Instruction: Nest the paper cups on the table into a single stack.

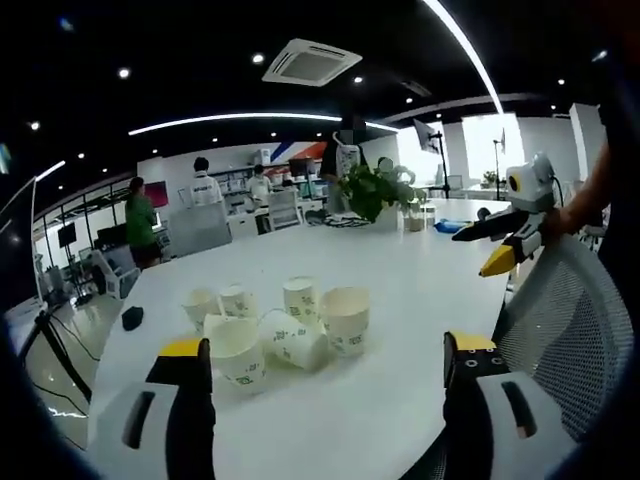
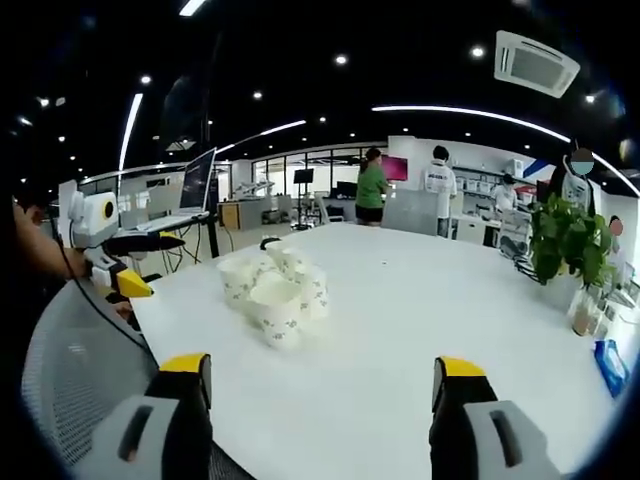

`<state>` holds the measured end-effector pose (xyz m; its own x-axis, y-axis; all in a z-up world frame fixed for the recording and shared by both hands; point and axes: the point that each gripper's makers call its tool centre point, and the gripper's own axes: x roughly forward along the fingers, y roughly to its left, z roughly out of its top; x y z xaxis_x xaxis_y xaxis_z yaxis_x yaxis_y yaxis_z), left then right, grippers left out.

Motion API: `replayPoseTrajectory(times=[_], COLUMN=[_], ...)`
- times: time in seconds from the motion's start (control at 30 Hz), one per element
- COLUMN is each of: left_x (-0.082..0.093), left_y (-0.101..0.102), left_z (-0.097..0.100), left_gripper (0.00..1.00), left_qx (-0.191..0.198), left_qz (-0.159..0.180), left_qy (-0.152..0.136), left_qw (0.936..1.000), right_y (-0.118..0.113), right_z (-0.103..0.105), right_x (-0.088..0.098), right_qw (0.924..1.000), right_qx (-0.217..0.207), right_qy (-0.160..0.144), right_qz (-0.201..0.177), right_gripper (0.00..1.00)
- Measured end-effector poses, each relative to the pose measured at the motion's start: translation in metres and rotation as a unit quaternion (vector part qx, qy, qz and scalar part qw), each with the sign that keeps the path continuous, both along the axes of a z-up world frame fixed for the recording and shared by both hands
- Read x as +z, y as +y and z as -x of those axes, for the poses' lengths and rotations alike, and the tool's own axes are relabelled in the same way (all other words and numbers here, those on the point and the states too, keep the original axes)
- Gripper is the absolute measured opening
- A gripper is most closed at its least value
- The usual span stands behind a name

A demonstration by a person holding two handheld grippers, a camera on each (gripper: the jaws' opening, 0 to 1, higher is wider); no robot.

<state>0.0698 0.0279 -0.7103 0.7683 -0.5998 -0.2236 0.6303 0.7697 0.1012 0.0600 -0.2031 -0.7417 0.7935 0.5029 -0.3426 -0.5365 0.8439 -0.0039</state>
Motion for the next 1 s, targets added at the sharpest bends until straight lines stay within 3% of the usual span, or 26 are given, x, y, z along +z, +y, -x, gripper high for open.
replayPoseTrajectory(times=[1.0], left_x=[-0.0012], left_y=[-0.0012], left_z=[0.0011], left_gripper=[0.99], left_qx=[-0.007], left_qz=[0.001], left_qy=[0.004], left_qw=[1.0000], right_y=[-0.0035], right_z=[-0.0006], right_x=[0.0005], right_qw=[0.9998], right_qx=[-0.012], right_qy=[0.002], right_qz=[0.016], right_gripper=[0.91])
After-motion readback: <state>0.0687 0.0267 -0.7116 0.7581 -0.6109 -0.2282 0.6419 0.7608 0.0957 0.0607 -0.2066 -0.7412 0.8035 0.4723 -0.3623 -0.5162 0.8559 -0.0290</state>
